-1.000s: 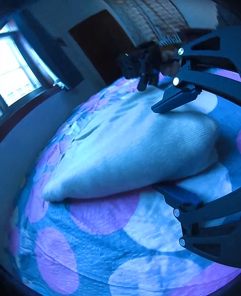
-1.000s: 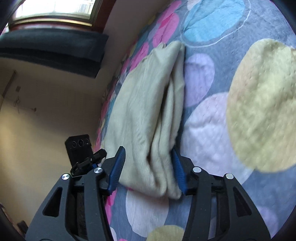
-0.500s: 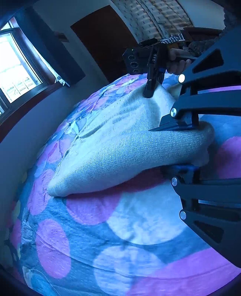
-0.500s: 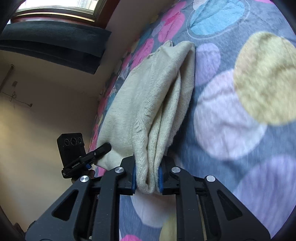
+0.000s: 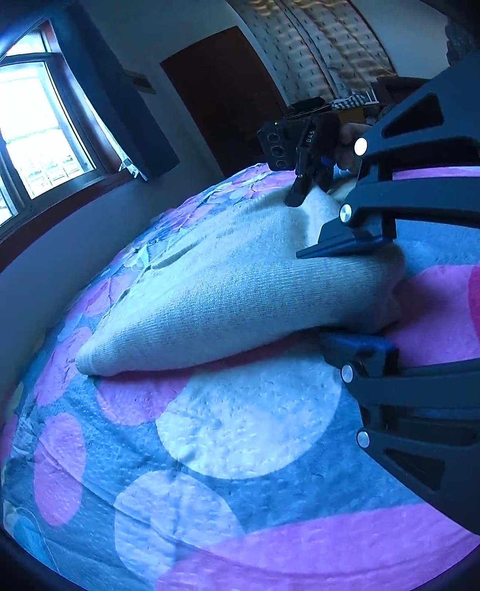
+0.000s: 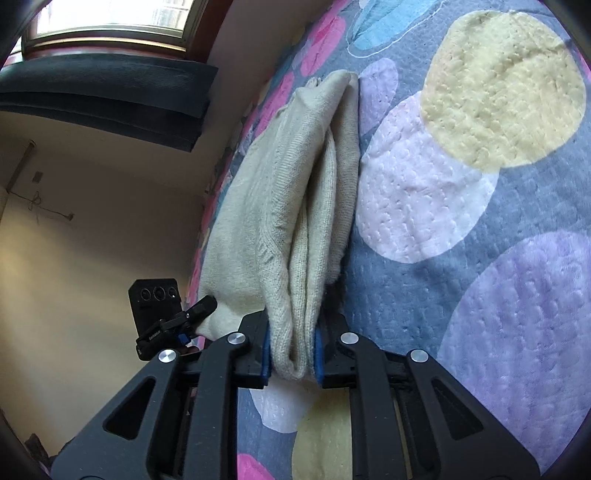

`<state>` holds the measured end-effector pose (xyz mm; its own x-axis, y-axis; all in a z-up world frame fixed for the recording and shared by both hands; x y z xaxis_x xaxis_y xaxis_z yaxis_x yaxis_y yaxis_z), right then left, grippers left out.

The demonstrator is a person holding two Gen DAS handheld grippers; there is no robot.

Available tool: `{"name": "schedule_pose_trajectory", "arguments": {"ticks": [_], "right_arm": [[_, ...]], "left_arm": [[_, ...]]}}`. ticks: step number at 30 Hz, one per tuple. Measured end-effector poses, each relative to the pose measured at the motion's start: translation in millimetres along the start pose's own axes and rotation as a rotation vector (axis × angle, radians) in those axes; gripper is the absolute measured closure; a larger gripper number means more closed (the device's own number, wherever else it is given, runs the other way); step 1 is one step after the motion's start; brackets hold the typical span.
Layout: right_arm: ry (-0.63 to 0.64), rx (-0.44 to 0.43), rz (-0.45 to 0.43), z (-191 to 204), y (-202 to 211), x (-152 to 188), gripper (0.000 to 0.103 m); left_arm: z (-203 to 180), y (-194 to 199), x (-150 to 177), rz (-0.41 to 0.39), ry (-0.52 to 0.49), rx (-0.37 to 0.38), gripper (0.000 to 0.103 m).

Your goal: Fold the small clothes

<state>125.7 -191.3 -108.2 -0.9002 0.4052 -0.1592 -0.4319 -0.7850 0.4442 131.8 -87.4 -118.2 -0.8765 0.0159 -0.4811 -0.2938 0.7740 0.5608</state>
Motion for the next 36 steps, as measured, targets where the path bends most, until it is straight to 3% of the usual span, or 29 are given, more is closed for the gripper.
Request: {"name": "schedule_pose_trajectory", "arguments": {"ticks": [7,15,22,25,30,32,34,36], "right_arm": [[-0.008,-0.033,-0.029,-3.2,21.4,9.3,0.079],[-0.014,-0.047,-0.037,-9.9,32.4,15.7,0.079],[-0.003,-0.037,-0.037,-7.8,29.4,13.5,0.079],[-0.002,-0.038,-0.041,-4.4,27.4,12.7,0.079],[-0.001,-0.038,-0.039,-3.6,26.9,11.4,0.079],[0.002,-0.036,-0.041,-2.3,27.2,11.2,0.079],[0.007,-0.021,-0.048,-1.4,26.9,11.2,0.083],[0.018,0.033,-0.051,-4.5,25.7,12.0,0.088]], "left_arm": [[-10.5,21.5,12.8,-0.046,-0.008,-0.016,0.041],[-22.5,18.6,43.6,0.029,-0.24,-0.228,0.04],[-16.8,6.6,34.6,0.018,-0.249,-0.365,0.04],[-7.6,17.5,31.4,-0.022,-0.237,-0.455,0.04],[7.8,31.2,27.6,-0.067,-0.14,-0.419,0.04],[4.3,29.7,27.8,-0.07,-0.151,-0.417,0.037],[7.2,29.6,28.1,-0.074,-0.167,-0.489,0.037],[11.8,30.5,28.3,-0.073,-0.137,-0.477,0.036]]}}
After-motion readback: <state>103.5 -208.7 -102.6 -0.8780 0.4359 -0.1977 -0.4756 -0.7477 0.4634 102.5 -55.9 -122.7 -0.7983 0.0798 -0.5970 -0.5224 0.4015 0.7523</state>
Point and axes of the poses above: each gripper's, at about its wrist camera, not at the fingertips, and y roughly against the way its jaws point, z to its left, x to its underside, the point moved 10 cm from there along -y, roughly the way its jaws point, and after that the axes turned 5 degrees about -y, right-handed, at the moved point
